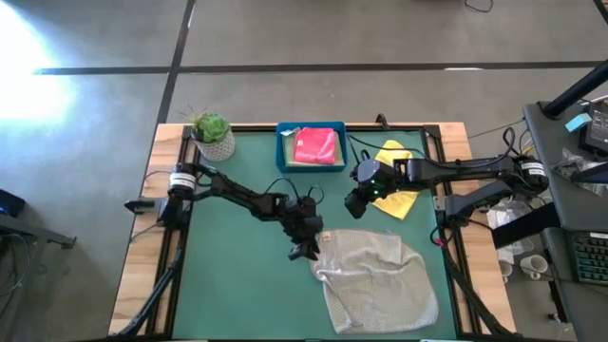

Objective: Fold microfiber towels
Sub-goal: Fold the gray microfiber towel

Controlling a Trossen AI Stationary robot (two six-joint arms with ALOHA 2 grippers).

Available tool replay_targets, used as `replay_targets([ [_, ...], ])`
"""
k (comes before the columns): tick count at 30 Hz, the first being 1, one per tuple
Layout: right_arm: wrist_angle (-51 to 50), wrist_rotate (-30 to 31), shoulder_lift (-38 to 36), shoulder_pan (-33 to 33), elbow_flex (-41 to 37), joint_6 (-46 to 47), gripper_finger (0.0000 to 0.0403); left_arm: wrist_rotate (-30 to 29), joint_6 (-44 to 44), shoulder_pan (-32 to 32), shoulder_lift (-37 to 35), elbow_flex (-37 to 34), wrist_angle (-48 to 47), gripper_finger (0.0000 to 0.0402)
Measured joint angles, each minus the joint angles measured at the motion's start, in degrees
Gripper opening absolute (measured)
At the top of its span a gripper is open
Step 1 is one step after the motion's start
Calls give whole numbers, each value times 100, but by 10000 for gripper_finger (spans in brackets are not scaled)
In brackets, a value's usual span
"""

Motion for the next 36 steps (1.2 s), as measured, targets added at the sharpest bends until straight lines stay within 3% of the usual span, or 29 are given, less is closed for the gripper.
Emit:
replay_targets([
  [7,21,11,0,24,-3,4,68,-934,159,16,-27,-48,-589,157],
  [15,33,12,0,33,-4,55,68,-1203,181,64,-145,-77,-921,157],
  [19,33,20,0,91,-4,52,68,-1671,366,136,-398,-103,-1264,156],
  [26,17,40,0,225,-9,52,68,-3174,1358,380,-814,-116,-2421,119],
  [36,-13,157,0,342,-9,70,68,-4182,2069,924,-942,-164,-3971,67],
])
